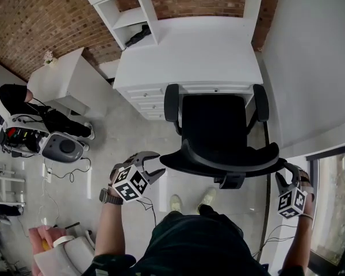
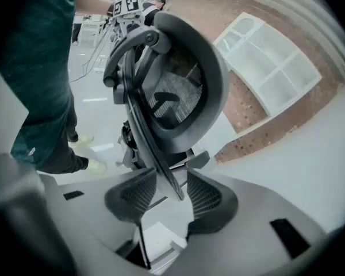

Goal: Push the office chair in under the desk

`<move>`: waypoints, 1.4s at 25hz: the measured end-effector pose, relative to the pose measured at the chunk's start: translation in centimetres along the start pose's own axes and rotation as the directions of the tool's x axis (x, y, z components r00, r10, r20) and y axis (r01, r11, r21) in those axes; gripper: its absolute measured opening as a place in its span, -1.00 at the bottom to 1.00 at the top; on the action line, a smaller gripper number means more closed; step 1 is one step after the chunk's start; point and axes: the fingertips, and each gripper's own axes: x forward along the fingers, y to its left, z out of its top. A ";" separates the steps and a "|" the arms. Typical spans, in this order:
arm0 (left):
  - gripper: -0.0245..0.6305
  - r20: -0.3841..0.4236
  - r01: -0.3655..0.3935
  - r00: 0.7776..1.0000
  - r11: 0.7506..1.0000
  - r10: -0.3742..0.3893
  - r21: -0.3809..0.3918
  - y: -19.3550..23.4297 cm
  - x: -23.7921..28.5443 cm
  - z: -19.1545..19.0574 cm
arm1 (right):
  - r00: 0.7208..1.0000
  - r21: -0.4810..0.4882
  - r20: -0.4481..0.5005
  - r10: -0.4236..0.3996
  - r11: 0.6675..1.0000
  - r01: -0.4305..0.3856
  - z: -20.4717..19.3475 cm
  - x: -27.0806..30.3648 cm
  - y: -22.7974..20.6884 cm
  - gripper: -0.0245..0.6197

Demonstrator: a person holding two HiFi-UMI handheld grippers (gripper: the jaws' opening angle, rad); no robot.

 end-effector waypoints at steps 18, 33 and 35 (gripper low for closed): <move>-0.70 0.549 0.093 0.836 0.981 0.015 -0.168 -0.2 -4.2 9.3 | 0.896 0.590 0.236 -0.375 0.788 0.175 12.8 -9.1 -0.7 -0.83; -0.86 0.679 0.068 0.682 0.901 0.271 -0.428 3.8 -14.5 13.2 | 0.775 0.809 0.347 -0.527 0.587 0.037 22.6 -15.6 -4.3 -0.86; -0.86 0.674 0.046 0.676 0.896 0.298 -0.442 4.1 -15.3 13.2 | 0.765 0.808 0.354 -0.538 0.588 0.039 23.4 -16.2 -4.7 -0.87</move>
